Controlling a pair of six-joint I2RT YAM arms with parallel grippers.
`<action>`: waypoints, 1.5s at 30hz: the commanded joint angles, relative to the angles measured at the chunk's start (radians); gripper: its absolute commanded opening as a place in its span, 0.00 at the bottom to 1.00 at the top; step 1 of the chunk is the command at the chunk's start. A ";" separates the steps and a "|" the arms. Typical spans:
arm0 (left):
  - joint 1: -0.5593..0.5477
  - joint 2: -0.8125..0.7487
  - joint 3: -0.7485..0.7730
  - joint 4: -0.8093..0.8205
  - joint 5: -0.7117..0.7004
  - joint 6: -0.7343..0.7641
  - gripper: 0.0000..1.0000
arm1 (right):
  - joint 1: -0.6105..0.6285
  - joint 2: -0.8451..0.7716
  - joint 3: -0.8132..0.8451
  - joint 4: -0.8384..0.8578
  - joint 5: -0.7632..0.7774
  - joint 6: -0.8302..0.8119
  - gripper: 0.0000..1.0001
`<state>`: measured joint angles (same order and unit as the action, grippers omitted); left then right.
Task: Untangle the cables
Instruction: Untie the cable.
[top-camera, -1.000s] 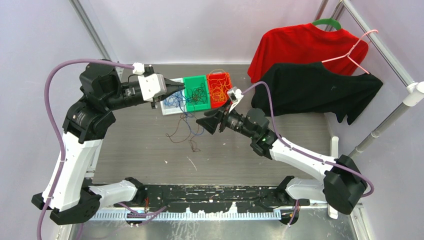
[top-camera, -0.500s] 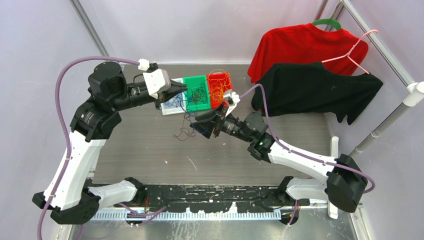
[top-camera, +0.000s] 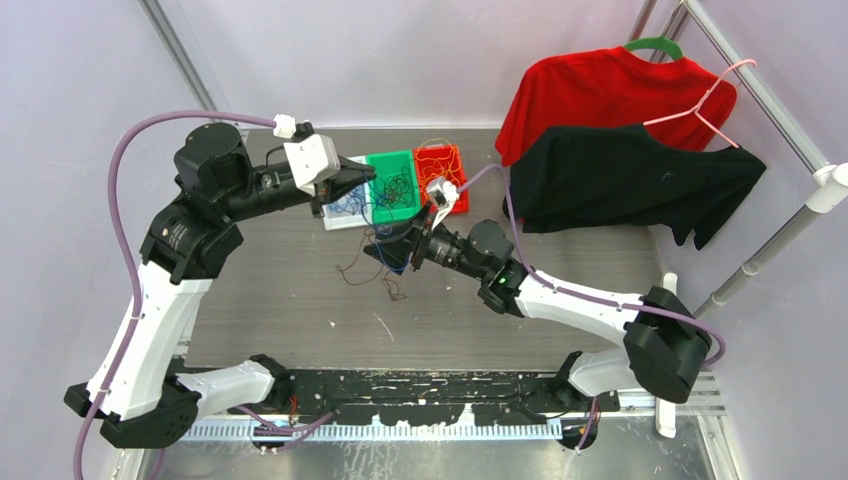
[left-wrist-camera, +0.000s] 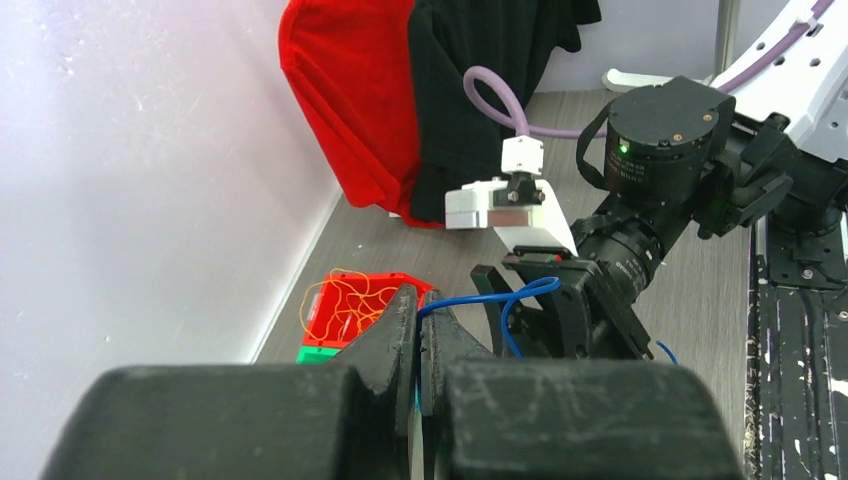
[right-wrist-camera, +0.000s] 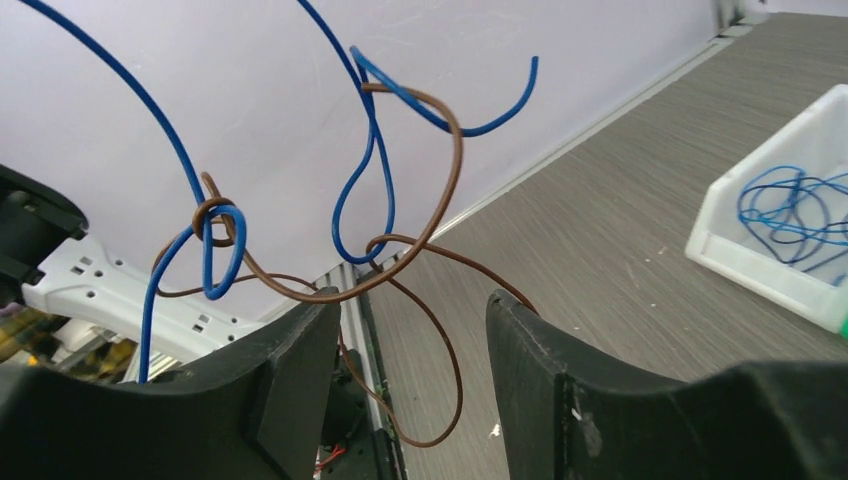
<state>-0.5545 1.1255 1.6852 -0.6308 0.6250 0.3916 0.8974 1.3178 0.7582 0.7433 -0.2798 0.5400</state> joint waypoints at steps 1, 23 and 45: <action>-0.007 -0.002 0.044 0.071 -0.005 -0.022 0.00 | 0.028 0.025 0.040 0.135 -0.008 0.043 0.61; -0.009 0.006 0.128 0.150 -0.106 0.019 0.00 | 0.018 -0.030 -0.176 0.143 0.255 0.119 0.01; -0.008 0.003 0.150 0.230 -0.270 0.252 0.00 | -0.004 -0.262 -0.289 -0.615 0.568 0.099 0.01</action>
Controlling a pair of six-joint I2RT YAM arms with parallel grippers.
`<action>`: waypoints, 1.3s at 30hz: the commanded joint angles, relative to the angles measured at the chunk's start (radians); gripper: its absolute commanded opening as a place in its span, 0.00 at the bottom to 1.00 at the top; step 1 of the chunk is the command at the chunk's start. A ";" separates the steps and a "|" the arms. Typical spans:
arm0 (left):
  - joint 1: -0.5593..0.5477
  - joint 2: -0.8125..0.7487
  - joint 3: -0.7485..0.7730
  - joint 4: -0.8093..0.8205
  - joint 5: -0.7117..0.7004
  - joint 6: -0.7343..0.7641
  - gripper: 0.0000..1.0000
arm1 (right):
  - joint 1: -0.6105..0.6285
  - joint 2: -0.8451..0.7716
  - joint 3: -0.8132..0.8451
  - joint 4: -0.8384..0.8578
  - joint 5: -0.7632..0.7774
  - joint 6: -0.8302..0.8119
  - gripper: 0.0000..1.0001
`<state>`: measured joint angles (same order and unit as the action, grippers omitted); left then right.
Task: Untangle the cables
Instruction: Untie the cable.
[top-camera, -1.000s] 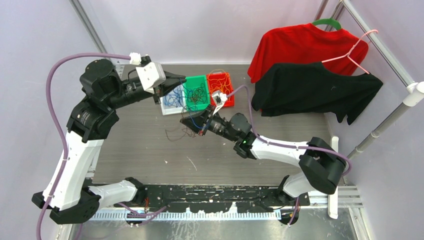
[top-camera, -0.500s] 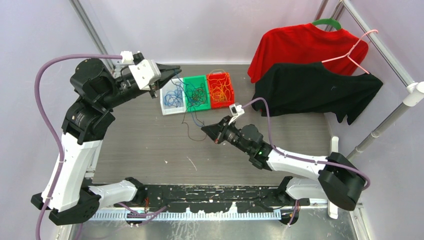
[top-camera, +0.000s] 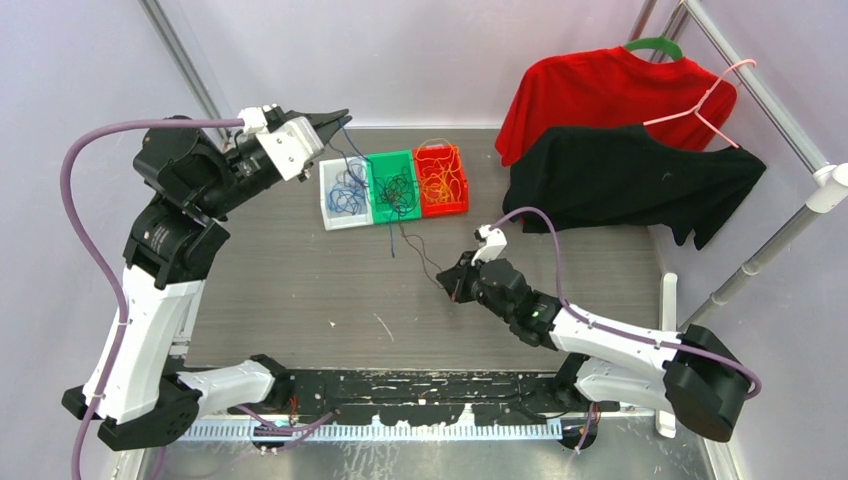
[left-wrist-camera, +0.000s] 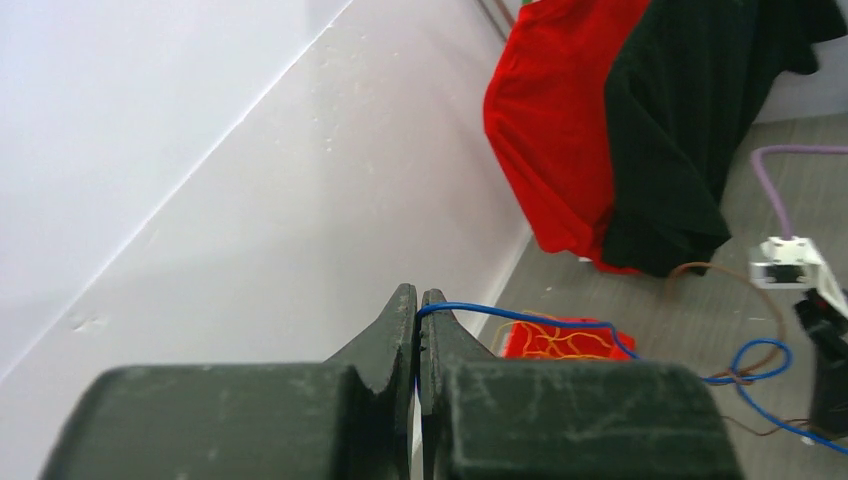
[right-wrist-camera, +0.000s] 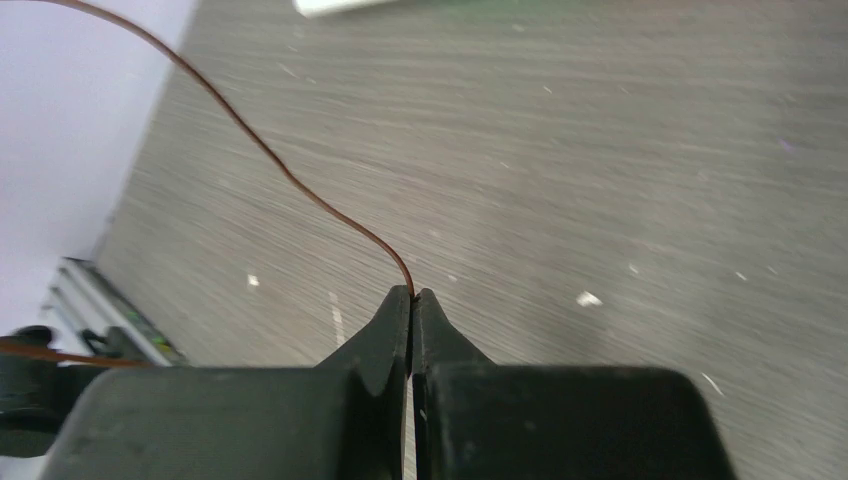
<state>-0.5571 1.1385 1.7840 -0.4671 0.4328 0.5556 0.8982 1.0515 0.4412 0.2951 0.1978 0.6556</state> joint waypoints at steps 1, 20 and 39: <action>-0.006 -0.007 0.053 0.063 -0.102 0.113 0.00 | -0.005 0.019 0.042 -0.203 0.103 -0.014 0.01; -0.006 0.021 -0.019 0.340 -0.482 0.466 0.00 | -0.020 0.224 0.162 -0.442 0.177 0.091 0.01; -0.004 -0.150 -0.238 0.060 0.170 0.146 0.00 | -0.137 0.063 0.140 0.085 -0.469 0.004 0.55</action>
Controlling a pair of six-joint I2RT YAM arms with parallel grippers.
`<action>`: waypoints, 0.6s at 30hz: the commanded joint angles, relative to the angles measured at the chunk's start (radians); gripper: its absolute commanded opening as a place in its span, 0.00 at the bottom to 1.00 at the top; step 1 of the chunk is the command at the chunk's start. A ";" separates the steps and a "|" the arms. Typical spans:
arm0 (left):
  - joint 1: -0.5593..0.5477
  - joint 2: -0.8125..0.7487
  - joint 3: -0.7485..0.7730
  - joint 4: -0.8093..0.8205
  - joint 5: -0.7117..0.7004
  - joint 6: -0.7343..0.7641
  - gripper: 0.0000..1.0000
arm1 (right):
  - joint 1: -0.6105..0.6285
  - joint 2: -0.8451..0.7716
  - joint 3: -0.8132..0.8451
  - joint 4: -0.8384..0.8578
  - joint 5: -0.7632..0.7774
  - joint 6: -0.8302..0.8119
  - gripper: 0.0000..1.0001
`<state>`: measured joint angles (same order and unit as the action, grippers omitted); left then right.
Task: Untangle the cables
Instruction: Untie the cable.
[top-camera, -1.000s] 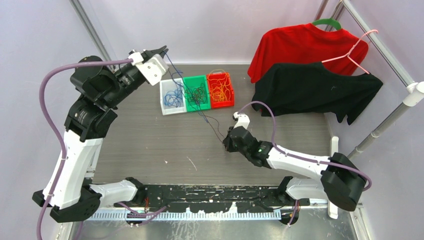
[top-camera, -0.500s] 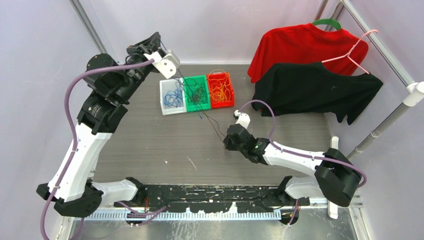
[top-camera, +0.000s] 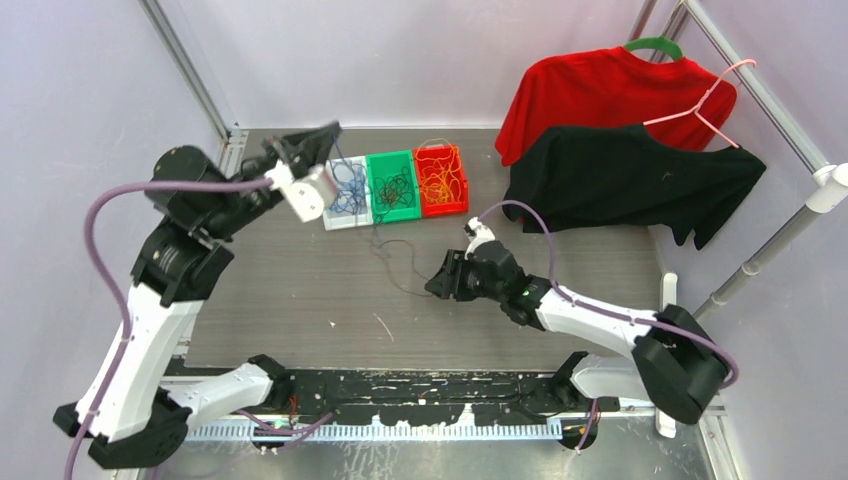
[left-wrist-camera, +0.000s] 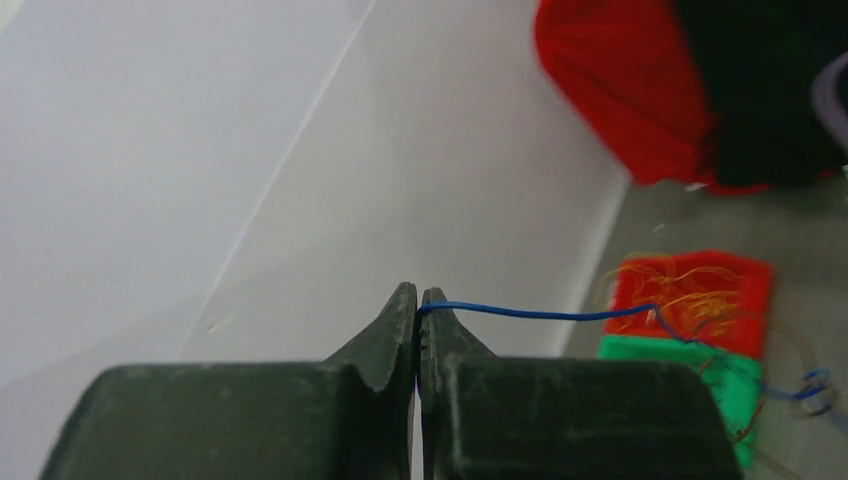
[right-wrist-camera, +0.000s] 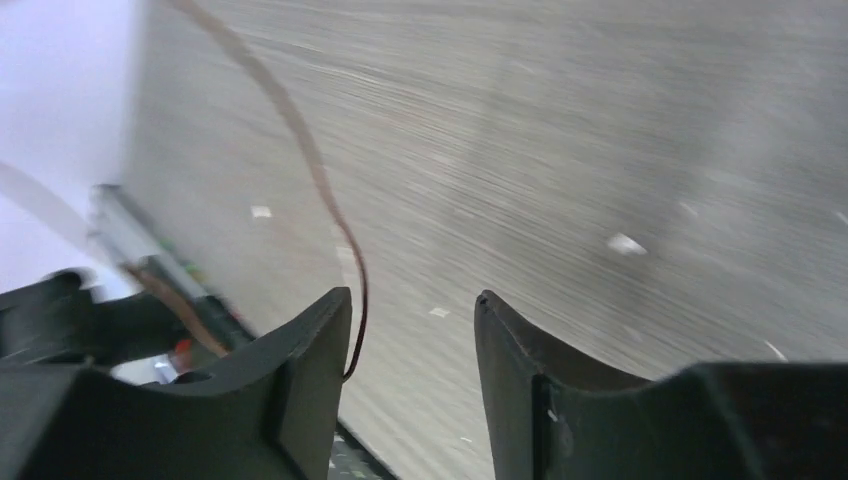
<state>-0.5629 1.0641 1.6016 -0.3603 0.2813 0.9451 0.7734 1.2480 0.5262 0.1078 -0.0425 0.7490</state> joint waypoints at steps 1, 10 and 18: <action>0.001 -0.077 -0.059 -0.061 0.359 -0.278 0.00 | -0.019 -0.151 0.082 0.272 -0.244 -0.112 0.59; -0.002 -0.060 -0.041 -0.095 0.415 -0.355 0.00 | -0.091 -0.120 0.245 0.322 -0.328 -0.120 0.64; -0.002 -0.077 -0.060 -0.097 0.412 -0.336 0.00 | -0.091 -0.026 0.231 0.627 -0.490 0.044 0.65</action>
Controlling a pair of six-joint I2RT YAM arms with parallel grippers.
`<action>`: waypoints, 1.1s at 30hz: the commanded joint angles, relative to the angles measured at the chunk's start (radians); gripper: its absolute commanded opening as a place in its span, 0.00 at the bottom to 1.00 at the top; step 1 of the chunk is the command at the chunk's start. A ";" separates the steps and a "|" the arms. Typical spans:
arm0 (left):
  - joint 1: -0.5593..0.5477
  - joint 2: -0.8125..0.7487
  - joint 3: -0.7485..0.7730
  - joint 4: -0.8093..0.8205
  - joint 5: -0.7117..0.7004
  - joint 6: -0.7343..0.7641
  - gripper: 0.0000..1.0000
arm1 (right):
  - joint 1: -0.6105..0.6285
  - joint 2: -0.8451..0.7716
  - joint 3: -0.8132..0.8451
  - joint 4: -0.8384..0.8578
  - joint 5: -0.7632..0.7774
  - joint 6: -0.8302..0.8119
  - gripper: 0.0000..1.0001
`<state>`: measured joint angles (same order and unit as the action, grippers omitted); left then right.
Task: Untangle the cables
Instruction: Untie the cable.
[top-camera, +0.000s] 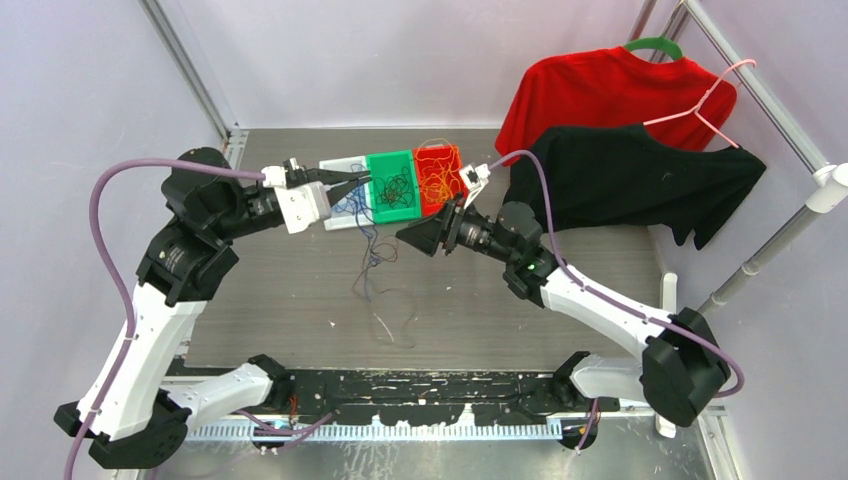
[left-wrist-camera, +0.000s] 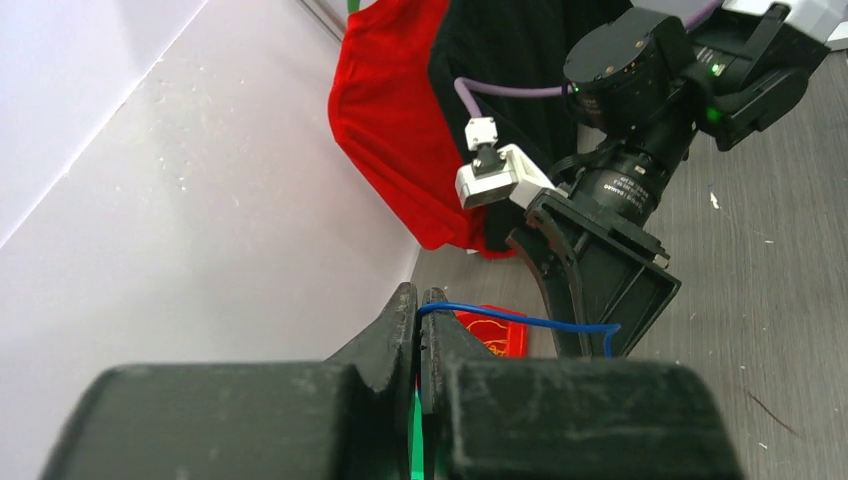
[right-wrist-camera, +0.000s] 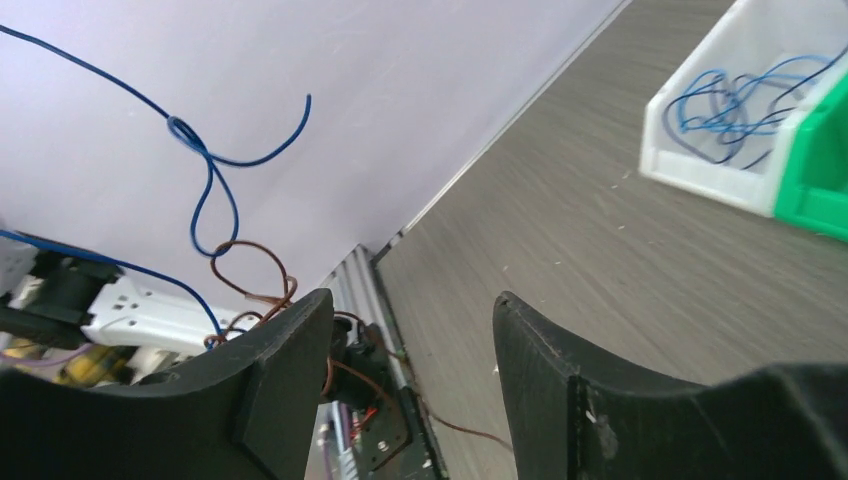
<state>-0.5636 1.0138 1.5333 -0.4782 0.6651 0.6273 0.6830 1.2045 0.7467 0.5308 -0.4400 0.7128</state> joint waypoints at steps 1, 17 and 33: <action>-0.001 -0.025 0.008 0.021 0.027 -0.019 0.00 | 0.000 0.020 0.007 0.221 -0.098 0.093 0.64; -0.001 -0.014 0.005 0.020 0.006 0.001 0.00 | 0.031 0.077 0.023 0.350 -0.148 0.150 0.56; -0.001 -0.009 0.026 0.023 0.010 -0.020 0.00 | 0.138 0.141 0.123 0.272 -0.180 0.040 0.57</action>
<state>-0.5636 1.0058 1.5291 -0.4854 0.6739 0.6300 0.7998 1.3216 0.7982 0.7628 -0.6132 0.7864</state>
